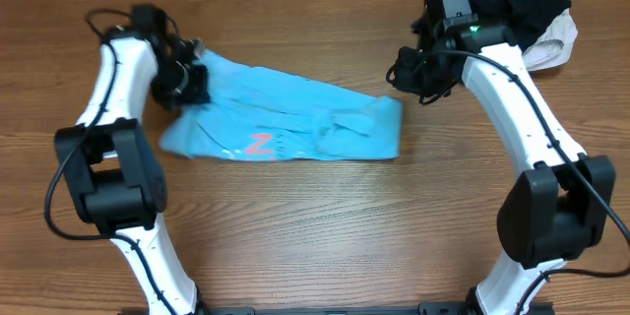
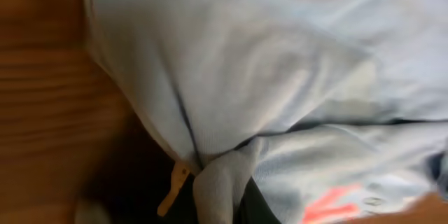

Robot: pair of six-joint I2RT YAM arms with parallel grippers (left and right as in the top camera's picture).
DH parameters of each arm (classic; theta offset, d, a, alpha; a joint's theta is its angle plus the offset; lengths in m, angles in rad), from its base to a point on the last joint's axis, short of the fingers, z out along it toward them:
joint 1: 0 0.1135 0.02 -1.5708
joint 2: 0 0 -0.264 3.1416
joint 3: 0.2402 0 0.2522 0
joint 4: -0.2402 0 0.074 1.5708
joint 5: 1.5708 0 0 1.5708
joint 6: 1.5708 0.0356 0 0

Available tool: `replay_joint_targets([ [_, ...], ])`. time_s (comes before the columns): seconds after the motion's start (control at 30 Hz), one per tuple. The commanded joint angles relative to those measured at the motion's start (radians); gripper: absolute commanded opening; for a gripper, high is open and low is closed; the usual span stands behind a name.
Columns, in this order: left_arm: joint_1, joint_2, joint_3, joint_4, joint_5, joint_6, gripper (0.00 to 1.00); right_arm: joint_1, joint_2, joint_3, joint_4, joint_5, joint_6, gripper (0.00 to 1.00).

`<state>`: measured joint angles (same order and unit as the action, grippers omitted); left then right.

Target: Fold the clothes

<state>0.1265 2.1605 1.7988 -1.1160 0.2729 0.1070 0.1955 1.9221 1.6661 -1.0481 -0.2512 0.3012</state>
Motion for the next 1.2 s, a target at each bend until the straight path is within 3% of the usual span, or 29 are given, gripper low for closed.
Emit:
replay_joint_targets([
  [0.0, -0.003, -0.005, 0.133, -0.073, -0.048, 0.029, 0.04, 0.004, 0.052, -0.072, 0.071, -0.15, 0.057, 0.04],
  [0.23, -0.045, -0.005, 0.213, -0.145, -0.049, 0.036, 0.04, 0.076, 0.134, -0.181, 0.26, -0.225, 0.15, 0.04],
  [0.4, -0.084, -0.027, 0.216, -0.172, -0.09, 0.035, 0.04, 0.121, 0.211, -0.188, 0.297, -0.195, 0.283, 0.04],
  [0.93, -0.366, -0.122, 0.272, -0.206, -0.081, 0.031, 0.04, 0.122, 0.251, -0.19, 0.299, -0.187, 0.298, 0.04],
  [1.17, -0.509, -0.118, 0.268, -0.138, -0.074, -0.065, 0.04, 0.11, 0.248, -0.184, 0.302, -0.208, 0.297, 0.04],
])
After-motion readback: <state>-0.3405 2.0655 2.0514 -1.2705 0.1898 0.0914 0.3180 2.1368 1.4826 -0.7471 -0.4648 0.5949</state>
